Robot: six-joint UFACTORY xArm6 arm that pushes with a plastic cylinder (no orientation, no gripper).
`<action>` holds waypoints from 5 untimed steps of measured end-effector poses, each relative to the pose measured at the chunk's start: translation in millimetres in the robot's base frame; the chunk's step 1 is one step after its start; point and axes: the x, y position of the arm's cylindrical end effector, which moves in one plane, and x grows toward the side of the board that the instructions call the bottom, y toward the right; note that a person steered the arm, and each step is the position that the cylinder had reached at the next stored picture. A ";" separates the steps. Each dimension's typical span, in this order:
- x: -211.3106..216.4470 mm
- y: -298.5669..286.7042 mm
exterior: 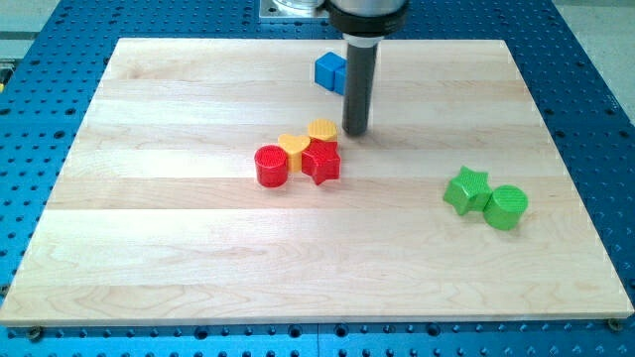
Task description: Move the blue blocks diagonally to the green blocks
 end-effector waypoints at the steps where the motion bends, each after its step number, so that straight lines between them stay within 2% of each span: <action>1: -26.4 -19.1; 2: -34.7 -76.1; 3: -104.5 -77.9; 4: -140.0 -67.0; 5: -114.2 -28.5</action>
